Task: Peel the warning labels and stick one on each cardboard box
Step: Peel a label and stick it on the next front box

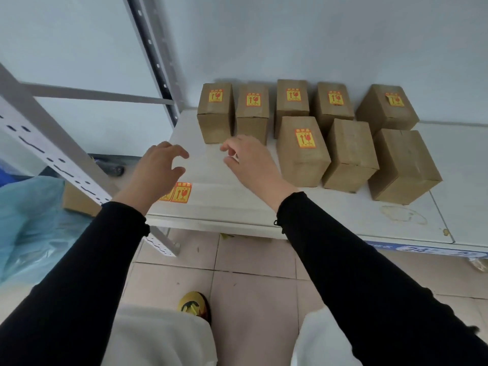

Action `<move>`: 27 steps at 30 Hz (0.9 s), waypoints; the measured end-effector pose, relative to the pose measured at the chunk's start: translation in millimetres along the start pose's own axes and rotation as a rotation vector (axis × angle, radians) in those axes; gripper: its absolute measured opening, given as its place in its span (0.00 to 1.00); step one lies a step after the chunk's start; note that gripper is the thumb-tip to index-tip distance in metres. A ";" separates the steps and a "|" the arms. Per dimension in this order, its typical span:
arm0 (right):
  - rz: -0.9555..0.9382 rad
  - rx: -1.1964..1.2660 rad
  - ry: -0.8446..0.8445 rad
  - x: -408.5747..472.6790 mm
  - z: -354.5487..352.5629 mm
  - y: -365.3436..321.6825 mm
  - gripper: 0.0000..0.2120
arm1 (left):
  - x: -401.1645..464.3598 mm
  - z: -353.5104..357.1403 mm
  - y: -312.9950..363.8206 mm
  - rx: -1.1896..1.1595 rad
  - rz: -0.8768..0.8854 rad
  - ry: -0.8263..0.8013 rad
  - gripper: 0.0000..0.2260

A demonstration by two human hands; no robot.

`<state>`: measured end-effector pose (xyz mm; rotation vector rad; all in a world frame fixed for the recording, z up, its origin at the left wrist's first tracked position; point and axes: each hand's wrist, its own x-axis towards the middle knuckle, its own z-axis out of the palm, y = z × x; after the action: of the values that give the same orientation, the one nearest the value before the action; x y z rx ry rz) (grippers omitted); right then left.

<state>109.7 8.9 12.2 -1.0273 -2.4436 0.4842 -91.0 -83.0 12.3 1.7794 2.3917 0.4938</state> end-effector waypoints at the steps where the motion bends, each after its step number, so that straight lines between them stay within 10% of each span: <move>1: 0.005 0.020 -0.016 1.0 10.4 -6.7 0.11 | -1.5 1.8 -8.5 0.009 -0.021 -0.017 0.12; 19: 0.108 -0.047 -0.176 -10.3 106.1 -45.4 0.06 | -1.9 32.9 -46.3 0.184 -0.158 -0.260 0.10; 27: 0.152 0.145 -0.090 -18.8 75.4 -39.9 0.05 | -10.7 -3.5 -32.2 -0.280 -0.202 -0.308 0.03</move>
<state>58.9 -42.4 -37.2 -1.1568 -2.3771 0.7621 -118.1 -102.1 4.0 1.3693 2.1382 0.4637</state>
